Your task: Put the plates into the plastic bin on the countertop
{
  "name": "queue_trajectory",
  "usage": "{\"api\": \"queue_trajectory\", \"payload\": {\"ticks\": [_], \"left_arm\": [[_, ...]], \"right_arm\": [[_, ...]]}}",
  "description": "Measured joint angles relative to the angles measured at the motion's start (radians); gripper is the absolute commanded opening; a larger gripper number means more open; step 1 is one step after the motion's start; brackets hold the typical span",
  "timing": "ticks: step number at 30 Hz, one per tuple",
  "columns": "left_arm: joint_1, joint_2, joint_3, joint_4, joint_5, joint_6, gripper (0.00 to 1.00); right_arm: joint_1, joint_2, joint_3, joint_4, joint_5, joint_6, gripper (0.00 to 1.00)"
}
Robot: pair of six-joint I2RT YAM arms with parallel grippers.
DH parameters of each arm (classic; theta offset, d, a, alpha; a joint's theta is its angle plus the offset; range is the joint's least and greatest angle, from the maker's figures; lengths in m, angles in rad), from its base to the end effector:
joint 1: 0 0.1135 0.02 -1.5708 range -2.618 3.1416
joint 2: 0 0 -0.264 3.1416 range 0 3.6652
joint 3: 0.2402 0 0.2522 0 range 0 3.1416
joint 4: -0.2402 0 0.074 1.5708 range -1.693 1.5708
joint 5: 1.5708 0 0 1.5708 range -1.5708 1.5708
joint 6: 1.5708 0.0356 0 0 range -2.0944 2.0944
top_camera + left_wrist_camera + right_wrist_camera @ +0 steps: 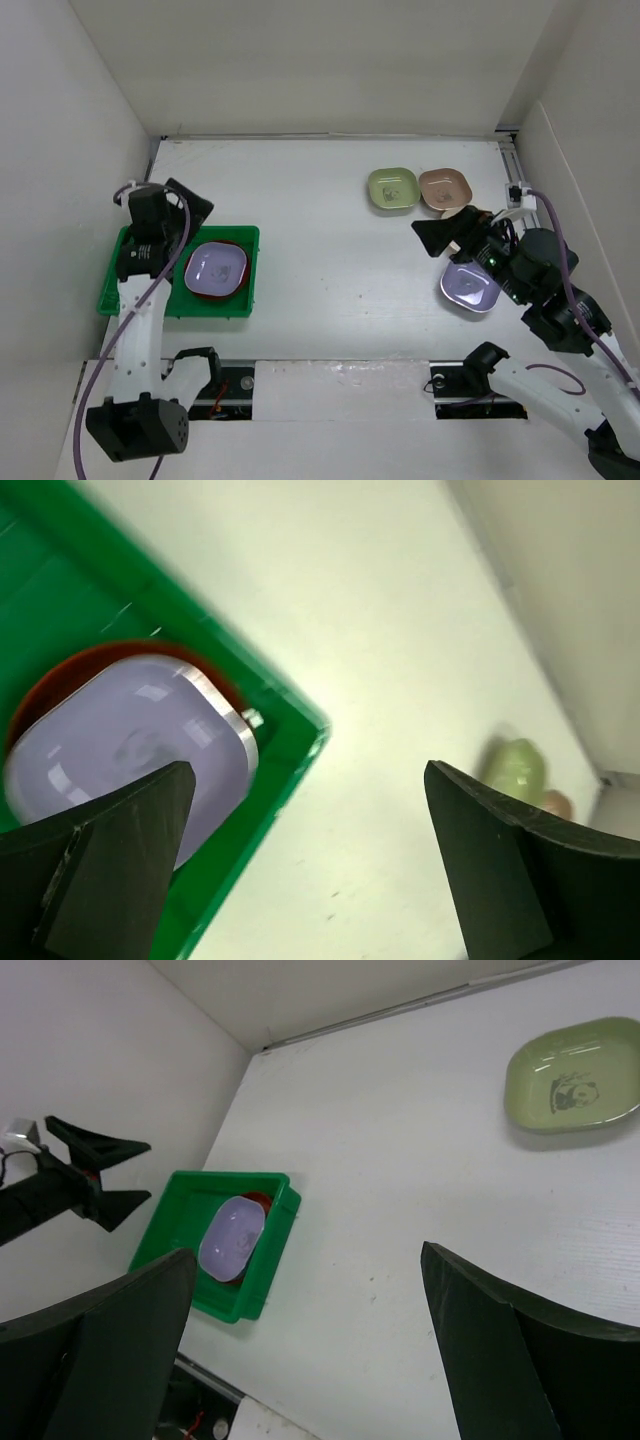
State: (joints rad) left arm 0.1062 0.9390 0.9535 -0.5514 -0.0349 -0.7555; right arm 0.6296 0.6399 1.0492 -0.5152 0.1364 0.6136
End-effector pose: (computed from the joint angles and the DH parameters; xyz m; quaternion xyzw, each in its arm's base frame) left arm 0.2010 0.0227 0.3340 -0.3708 0.7862 -0.1432 0.4732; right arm 0.0980 0.0654 0.4121 0.0396 0.7422 0.3473 0.5719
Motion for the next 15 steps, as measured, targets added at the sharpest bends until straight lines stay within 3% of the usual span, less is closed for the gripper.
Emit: {"api": "queue_trajectory", "payload": {"ticks": [3, 6, 10, 15], "left_arm": [[-0.041, 0.097, 0.091, 0.106, 0.051, 0.007, 1.00], [-0.257, 0.312, 0.261, 0.142, -0.032, 0.011, 1.00], [-0.560, 0.769, 0.674, 0.154, -0.106, 0.031, 1.00], [-0.695, 1.234, 1.109, 0.115, -0.098, 0.050, 1.00]], "right_arm": [[0.000, 0.002, -0.001, -0.001, 0.051, 0.002, 1.00], [0.000, 0.015, 0.003, -0.008, 0.113, 0.008, 1.00], [-0.002, 0.045, 0.027, -0.026, 0.180, 0.016, 1.00], [-0.002, 0.052, 0.034, -0.033, 0.201, 0.031, 1.00]]}}
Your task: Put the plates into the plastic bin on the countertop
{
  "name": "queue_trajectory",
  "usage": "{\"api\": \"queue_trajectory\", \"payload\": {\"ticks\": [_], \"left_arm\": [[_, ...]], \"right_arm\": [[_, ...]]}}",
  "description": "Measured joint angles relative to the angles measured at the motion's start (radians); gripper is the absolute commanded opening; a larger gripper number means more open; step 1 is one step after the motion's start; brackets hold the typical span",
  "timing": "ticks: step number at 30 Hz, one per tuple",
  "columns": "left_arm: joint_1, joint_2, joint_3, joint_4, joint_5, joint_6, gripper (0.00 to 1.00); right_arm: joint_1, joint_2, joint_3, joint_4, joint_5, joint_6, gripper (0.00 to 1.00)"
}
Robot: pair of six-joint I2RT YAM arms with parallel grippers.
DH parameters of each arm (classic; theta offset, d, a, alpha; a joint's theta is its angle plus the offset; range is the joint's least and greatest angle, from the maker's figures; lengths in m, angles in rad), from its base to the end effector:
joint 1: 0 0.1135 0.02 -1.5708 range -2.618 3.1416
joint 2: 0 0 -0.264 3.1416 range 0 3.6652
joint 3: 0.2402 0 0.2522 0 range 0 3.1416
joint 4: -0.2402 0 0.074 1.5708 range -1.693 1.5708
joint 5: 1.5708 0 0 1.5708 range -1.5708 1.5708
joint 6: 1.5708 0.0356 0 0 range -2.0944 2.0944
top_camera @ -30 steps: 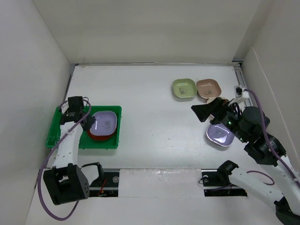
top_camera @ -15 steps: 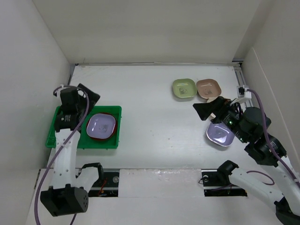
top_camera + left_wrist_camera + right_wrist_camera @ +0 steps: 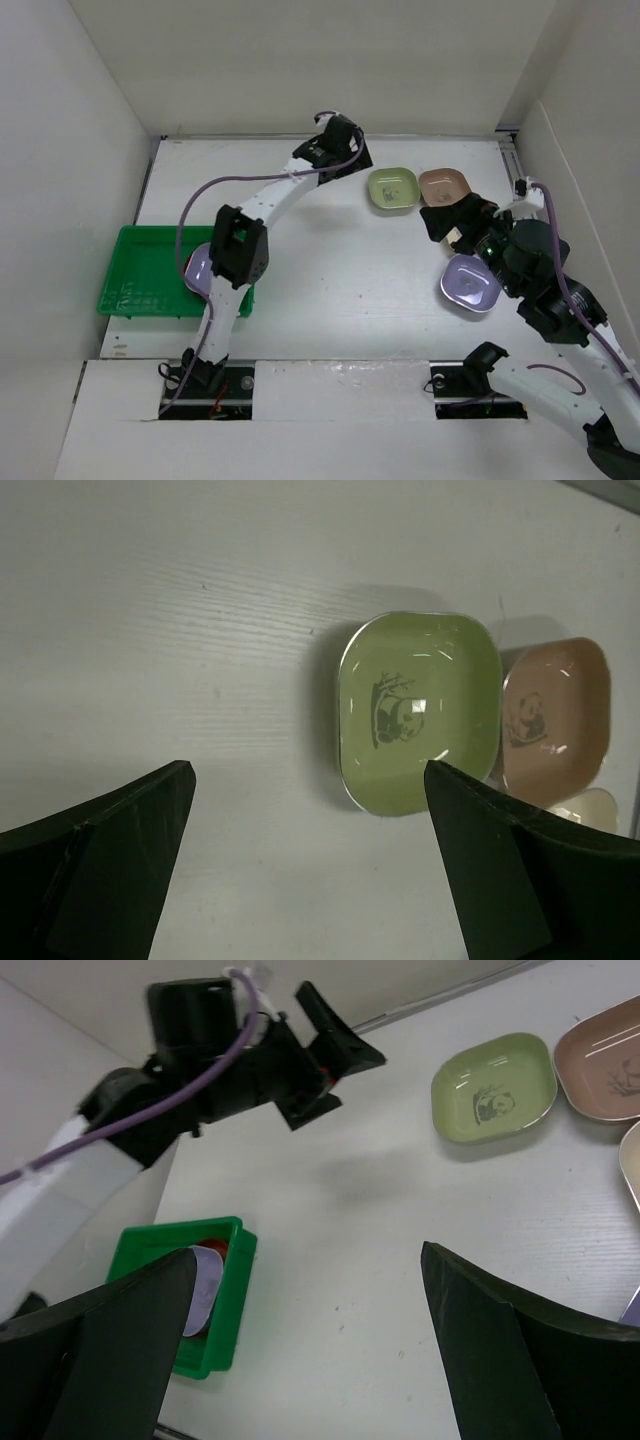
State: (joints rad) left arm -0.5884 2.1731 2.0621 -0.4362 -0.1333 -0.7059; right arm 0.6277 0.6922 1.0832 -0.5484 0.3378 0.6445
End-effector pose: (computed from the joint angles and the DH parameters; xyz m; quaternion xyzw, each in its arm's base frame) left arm 0.4293 -0.2808 0.3067 -0.0836 0.8665 -0.2483 0.4249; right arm 0.1094 0.0648 0.4140 0.1155 0.7487 0.2774 0.5908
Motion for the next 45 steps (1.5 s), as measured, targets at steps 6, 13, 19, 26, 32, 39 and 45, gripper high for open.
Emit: {"api": "queue_trajectory", "payload": {"ticks": [6, 13, 19, 26, 32, 39, 45], "left_arm": [[-0.010, 0.291, 0.212, -0.021, 0.061, 0.006, 1.00], [-0.010, 0.326, 0.200, 0.026, 0.139, -0.008, 0.96], [-0.031, 0.379, 0.257, 0.044, 0.128, -0.011, 0.69], [-0.053, 0.418, 0.264, 0.032, 0.110, -0.037, 0.19], [-0.056, 0.402, 0.248, 0.005, 0.005, -0.079, 0.00], [-0.024, 0.078, -0.128, -0.089, -0.187, -0.099, 0.00], [0.087, -0.396, -0.431, -0.115, -0.244, -0.089, 0.00]], "right_arm": [[-0.005, -0.001, 0.001, -0.012, 0.003, 0.008, 1.00], [-0.007, 0.000, 0.001, -0.028, 0.002, 0.008, 1.00], [-0.007, -0.011, 0.000, -0.034, -0.006, 0.008, 1.00], [-0.008, -0.043, 0.001, -0.053, -0.013, 0.008, 1.00], [-0.011, -0.063, 0.001, -0.060, -0.020, 0.008, 1.00], [-0.012, -0.082, 0.000, -0.072, -0.040, 0.008, 1.00], [-0.012, -0.093, -0.021, -0.064, -0.085, 0.008, 1.00]]}}
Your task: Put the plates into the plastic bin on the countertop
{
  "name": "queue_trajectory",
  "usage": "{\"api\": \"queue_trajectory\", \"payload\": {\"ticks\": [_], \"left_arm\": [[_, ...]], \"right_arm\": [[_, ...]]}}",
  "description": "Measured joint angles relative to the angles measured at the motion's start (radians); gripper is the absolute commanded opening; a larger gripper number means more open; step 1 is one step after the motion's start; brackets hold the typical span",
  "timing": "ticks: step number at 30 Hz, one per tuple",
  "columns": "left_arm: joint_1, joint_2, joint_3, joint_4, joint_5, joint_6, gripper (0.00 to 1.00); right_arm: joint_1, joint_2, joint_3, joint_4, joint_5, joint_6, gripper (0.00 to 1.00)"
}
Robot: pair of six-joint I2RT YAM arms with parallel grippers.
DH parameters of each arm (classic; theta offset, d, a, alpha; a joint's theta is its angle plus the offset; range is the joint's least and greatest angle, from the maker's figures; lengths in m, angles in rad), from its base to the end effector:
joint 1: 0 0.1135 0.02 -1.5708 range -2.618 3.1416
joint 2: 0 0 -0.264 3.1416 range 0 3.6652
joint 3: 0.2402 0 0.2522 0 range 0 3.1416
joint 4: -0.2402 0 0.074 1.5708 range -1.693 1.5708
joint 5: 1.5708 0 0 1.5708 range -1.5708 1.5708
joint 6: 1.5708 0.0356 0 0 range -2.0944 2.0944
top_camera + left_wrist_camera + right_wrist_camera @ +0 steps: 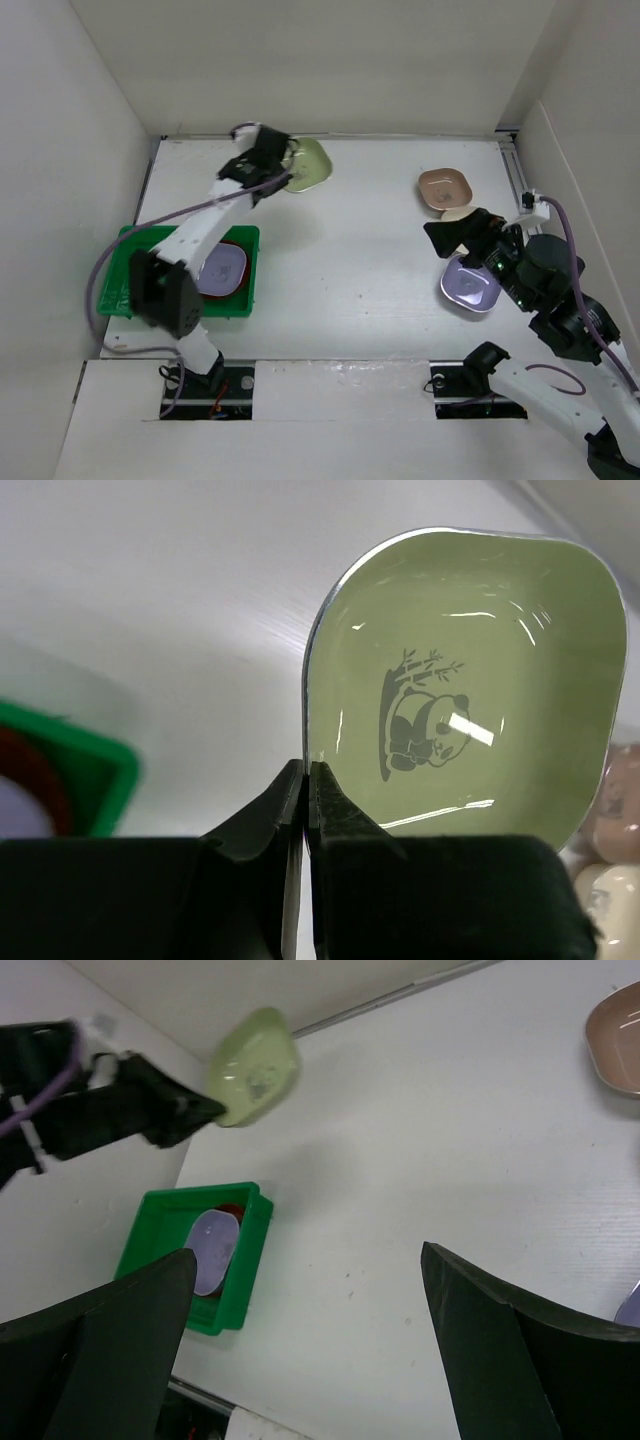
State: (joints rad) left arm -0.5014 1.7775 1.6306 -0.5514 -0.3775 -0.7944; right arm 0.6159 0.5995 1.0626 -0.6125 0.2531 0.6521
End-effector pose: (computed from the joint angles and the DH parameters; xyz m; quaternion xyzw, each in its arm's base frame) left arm 0.3635 -0.1843 0.3265 -0.2084 0.8691 -0.1149 0.4336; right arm 0.0881 0.0514 0.4094 0.0959 0.7502 0.3063 0.5780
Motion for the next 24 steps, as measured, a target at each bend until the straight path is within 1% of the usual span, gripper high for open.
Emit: {"api": "queue_trajectory", "payload": {"ticks": [3, 5, 8, 11, 14, 17, 21, 24], "left_arm": [[0.141, -0.277, -0.206, 0.029, 0.031, 0.007, 0.00], [0.260, -0.401, -0.306, 0.028, 0.053, 0.031, 0.00], [0.410, -0.481, -0.412, 0.021, 0.103, 0.097, 0.00], [0.509, -0.504, -0.497, -0.015, 0.137, 0.152, 0.00], [0.536, -0.573, -0.601, -0.066, 0.143, 0.148, 0.00], [0.525, -0.724, -0.689, -0.136, 0.145, 0.081, 0.00], [0.520, -0.937, -0.713, -0.198, 0.130, -0.044, 0.00], [0.520, -1.004, -0.713, -0.225, 0.106, -0.124, 0.00]], "right_arm": [[0.000, 0.005, -0.018, 0.010, -0.031, 0.000, 1.00], [0.000, 0.012, -0.026, 0.024, -0.054, -0.002, 1.00], [0.000, 0.024, -0.039, 0.050, -0.093, -0.007, 1.00], [0.000, 0.023, -0.063, 0.076, -0.125, -0.011, 1.00], [0.000, 0.023, -0.081, 0.093, -0.150, -0.013, 1.00], [0.000, 0.023, -0.083, 0.105, -0.173, -0.018, 1.00], [0.000, 0.022, -0.083, 0.115, -0.195, -0.025, 1.00], [0.000, 0.015, -0.083, 0.116, -0.220, -0.027, 1.00]]}}
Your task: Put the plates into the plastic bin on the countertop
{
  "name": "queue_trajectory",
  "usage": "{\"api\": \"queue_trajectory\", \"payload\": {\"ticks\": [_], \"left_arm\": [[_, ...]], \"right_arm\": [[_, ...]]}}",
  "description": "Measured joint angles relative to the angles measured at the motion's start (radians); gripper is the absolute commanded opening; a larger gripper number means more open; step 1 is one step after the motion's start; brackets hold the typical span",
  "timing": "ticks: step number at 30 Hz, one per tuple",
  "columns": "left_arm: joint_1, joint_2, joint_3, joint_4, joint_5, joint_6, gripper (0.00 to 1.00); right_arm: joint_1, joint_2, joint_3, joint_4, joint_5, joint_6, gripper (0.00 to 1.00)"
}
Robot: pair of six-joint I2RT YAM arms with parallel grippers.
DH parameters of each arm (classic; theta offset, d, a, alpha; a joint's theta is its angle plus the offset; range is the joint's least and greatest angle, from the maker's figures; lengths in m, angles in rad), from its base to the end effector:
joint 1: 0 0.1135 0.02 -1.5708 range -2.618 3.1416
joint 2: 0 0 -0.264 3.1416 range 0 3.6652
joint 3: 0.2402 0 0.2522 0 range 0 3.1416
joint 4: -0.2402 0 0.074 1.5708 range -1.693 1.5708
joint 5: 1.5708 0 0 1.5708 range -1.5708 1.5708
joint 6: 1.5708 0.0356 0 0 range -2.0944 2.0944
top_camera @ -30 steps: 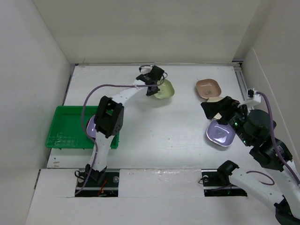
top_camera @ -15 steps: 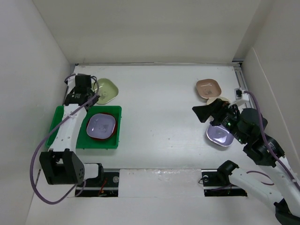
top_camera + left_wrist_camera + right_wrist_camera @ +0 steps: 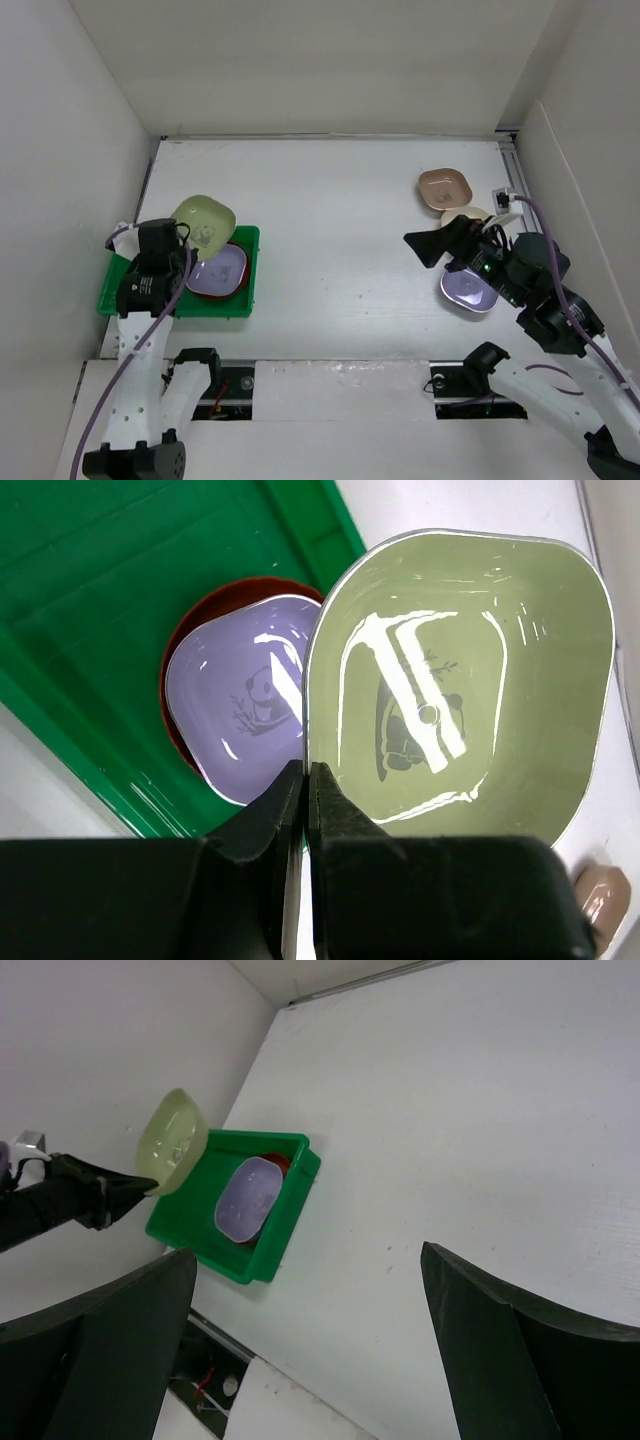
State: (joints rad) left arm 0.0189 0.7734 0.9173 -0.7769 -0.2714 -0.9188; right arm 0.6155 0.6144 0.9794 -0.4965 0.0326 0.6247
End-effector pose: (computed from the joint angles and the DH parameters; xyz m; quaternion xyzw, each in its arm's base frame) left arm 0.1520 0.0124 0.3284 -0.4539 0.7609 -0.0861 0.4557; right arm 0.0989 0.0685 0.3948 0.0142 0.7519 0.3730 0.5435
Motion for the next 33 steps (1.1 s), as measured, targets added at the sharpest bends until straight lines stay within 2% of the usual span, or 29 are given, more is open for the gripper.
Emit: {"api": "queue_trajectory", "payload": {"ticks": [13, 14, 15, 16, 17, 18, 19, 20, 21, 26, 30, 33], "left_arm": [[-0.004, 0.040, -0.218, -0.021, 0.010, -0.211, 0.00], [-0.005, 0.040, -0.221, -0.018, 0.009, -0.221, 0.04], [-0.006, 0.038, -0.224, -0.015, 0.010, -0.230, 0.14], [-0.006, 0.036, -0.226, -0.013, 0.009, -0.240, 0.28], [-0.009, 0.035, -0.228, -0.009, 0.009, -0.248, 0.46], [-0.013, 0.034, -0.229, -0.006, 0.008, -0.255, 0.71], [-0.013, 0.033, -0.229, -0.005, 0.007, -0.264, 0.91], [-0.013, 0.032, -0.229, -0.004, 0.007, -0.273, 0.96], [-0.013, 0.029, -0.229, -0.003, 0.006, -0.282, 0.99], [-0.019, 0.002, -0.212, -0.010, -0.016, -0.272, 0.99], [-0.024, 0.008, -0.143, 0.047, 0.000, -0.177, 1.00], [-0.025, 0.083, -0.097, 0.155, 0.072, -0.082, 1.00]], "right_arm": [[0.000, -0.047, 0.000, 0.010, -0.087, 0.000, 1.00], [0.000, -0.047, 0.000, 0.010, -0.096, 0.000, 1.00], [0.000, -0.047, 0.000, 0.011, -0.104, 0.000, 1.00], [0.000, -0.047, 0.000, 0.011, -0.112, 0.000, 1.00], [0.000, -0.047, 0.000, 0.011, -0.117, 0.000, 1.00], [0.000, -0.047, 0.000, 0.011, -0.121, -0.002, 1.00], [0.000, -0.047, 0.000, 0.011, -0.124, -0.003, 1.00], [0.000, -0.047, 0.000, 0.011, -0.127, -0.004, 1.00], [0.000, -0.047, 0.000, 0.011, -0.129, -0.005, 1.00], [0.000, -0.052, 0.000, 0.011, -0.130, -0.008, 1.00], [0.000, -0.050, 0.000, 0.011, -0.103, -0.008, 1.00], [0.000, -0.037, 0.004, 0.009, -0.037, -0.005, 1.00]]}}
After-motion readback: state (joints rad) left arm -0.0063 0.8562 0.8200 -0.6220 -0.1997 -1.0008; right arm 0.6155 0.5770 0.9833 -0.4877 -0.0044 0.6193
